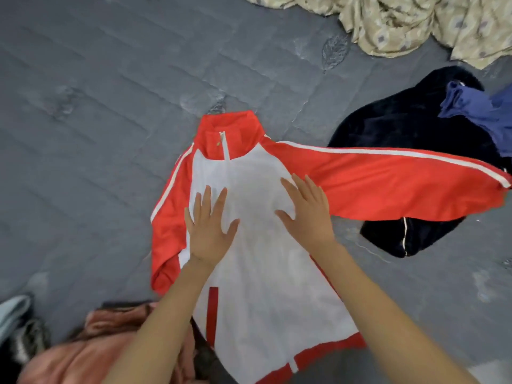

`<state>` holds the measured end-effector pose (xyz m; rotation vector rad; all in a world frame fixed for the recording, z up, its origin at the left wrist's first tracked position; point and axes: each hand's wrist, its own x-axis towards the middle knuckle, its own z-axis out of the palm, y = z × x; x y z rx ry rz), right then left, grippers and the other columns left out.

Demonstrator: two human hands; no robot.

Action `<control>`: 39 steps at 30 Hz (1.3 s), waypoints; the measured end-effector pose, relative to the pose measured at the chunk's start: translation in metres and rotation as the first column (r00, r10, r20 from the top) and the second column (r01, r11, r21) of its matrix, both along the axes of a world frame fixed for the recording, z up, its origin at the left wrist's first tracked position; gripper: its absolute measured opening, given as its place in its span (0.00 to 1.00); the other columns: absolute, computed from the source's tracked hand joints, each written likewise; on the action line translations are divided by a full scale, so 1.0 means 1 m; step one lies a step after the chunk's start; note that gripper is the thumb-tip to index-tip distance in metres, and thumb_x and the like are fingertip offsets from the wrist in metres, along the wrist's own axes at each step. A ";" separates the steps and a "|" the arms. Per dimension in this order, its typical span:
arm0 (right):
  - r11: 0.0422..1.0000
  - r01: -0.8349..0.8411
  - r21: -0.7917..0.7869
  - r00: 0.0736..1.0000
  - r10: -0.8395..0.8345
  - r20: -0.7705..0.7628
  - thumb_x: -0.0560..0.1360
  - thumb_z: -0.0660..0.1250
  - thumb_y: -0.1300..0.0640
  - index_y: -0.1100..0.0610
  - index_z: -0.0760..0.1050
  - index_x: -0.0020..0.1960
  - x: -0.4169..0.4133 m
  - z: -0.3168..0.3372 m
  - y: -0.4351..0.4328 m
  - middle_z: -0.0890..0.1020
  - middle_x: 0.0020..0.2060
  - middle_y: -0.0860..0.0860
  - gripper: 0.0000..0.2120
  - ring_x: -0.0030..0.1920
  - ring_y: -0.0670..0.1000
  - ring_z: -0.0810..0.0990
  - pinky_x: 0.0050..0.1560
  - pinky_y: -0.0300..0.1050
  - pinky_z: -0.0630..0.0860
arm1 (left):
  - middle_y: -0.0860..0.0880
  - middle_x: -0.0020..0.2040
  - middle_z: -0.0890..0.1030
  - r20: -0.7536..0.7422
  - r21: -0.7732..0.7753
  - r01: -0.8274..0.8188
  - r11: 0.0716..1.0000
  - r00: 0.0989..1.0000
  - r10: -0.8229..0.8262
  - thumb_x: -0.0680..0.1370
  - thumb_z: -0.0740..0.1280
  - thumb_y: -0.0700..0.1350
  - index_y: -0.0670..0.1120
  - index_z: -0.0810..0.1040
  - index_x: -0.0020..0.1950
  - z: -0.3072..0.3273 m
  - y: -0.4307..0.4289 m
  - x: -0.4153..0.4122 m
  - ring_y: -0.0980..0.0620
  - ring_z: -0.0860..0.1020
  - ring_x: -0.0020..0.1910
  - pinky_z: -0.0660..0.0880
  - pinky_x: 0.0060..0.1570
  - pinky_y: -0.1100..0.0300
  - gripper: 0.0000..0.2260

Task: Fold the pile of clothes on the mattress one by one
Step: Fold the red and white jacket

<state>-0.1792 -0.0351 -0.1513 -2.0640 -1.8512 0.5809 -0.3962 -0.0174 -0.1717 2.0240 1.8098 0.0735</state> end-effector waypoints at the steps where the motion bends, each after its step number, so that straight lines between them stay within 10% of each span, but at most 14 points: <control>1: 1.000 -0.025 -0.003 1.000 0.025 0.011 0.68 0.77 0.54 0.55 0.72 0.70 -0.018 -0.002 -0.002 0.73 0.68 0.58 0.32 0.70 0.64 0.68 0.66 0.65 0.66 | 0.46 0.78 0.57 0.006 -0.017 -0.031 0.999 1.000 0.031 0.74 0.54 0.64 0.55 0.60 0.77 -0.002 -0.005 -0.020 0.43 0.54 0.77 0.47 0.72 0.40 0.32; 9: 0.985 -0.152 -0.080 0.987 0.155 0.033 0.74 0.71 0.50 0.52 0.65 0.74 -0.128 -0.040 -0.001 0.65 0.74 0.55 0.31 0.76 0.60 0.57 0.73 0.60 0.52 | 0.41 0.77 0.57 0.202 -0.139 -0.280 0.950 0.931 0.304 0.82 0.60 0.48 0.42 0.55 0.78 -0.037 -0.019 -0.136 0.43 0.56 0.77 0.51 0.75 0.51 0.28; 17: 0.960 -0.245 -0.133 0.967 0.233 -0.104 0.80 0.63 0.51 0.52 0.62 0.75 -0.183 -0.072 0.031 0.62 0.76 0.53 0.25 0.77 0.56 0.55 0.75 0.57 0.54 | 0.47 0.61 0.75 0.517 -0.407 -0.567 0.716 0.503 0.692 0.83 0.58 0.42 0.41 0.71 0.68 -0.053 0.015 -0.156 0.51 0.74 0.60 0.68 0.60 0.63 0.14; 20: 0.952 -0.304 -0.027 0.945 0.298 -0.135 0.79 0.62 0.58 0.55 0.67 0.73 -0.204 -0.074 0.054 0.67 0.73 0.55 0.23 0.75 0.59 0.62 0.72 0.62 0.61 | 0.48 0.47 0.81 0.553 -0.528 -0.457 0.716 0.454 0.698 0.82 0.62 0.44 0.48 0.79 0.52 -0.050 0.022 -0.159 0.52 0.79 0.47 0.76 0.49 0.59 0.07; 25: 0.819 -0.574 -0.006 0.814 0.570 -0.110 0.79 0.59 0.64 0.53 0.66 0.74 -0.233 -0.051 0.088 0.69 0.72 0.51 0.24 0.76 0.55 0.58 0.75 0.51 0.45 | 0.53 0.33 0.76 0.634 -0.400 -0.347 0.848 0.564 0.530 0.80 0.64 0.41 0.48 0.77 0.40 -0.029 0.022 -0.163 0.63 0.73 0.31 0.70 0.33 0.71 0.09; 31: 0.808 -0.586 0.059 0.802 0.589 -0.101 0.72 0.61 0.62 0.61 0.81 0.43 -0.254 -0.030 0.123 0.81 0.38 0.56 0.09 0.40 0.60 0.79 0.50 0.51 0.69 | 0.53 0.33 0.70 0.714 -0.322 -0.355 0.878 0.517 0.471 0.80 0.65 0.40 0.46 0.71 0.38 -0.005 0.035 -0.171 0.62 0.68 0.31 0.66 0.34 0.69 0.11; 35: 0.846 -0.533 0.025 0.837 0.531 -0.133 0.75 0.60 0.66 0.63 0.80 0.47 -0.265 -0.021 0.129 0.80 0.43 0.59 0.09 0.46 0.59 0.78 0.50 0.52 0.72 | 0.51 0.40 0.82 0.683 -0.648 -0.179 0.740 0.293 0.669 0.80 0.65 0.41 0.45 0.79 0.47 0.004 0.048 -0.193 0.59 0.78 0.39 0.75 0.40 0.66 0.04; 39: 0.910 -0.415 0.023 0.897 0.413 -0.154 0.75 0.61 0.67 0.62 0.80 0.47 -0.274 -0.027 0.140 0.82 0.45 0.57 0.08 0.49 0.59 0.78 0.53 0.52 0.72 | 0.51 0.48 0.85 0.582 -0.780 0.020 0.625 0.390 0.714 0.81 0.63 0.43 0.44 0.80 0.54 -0.005 0.031 -0.224 0.56 0.82 0.48 0.77 0.50 0.64 0.07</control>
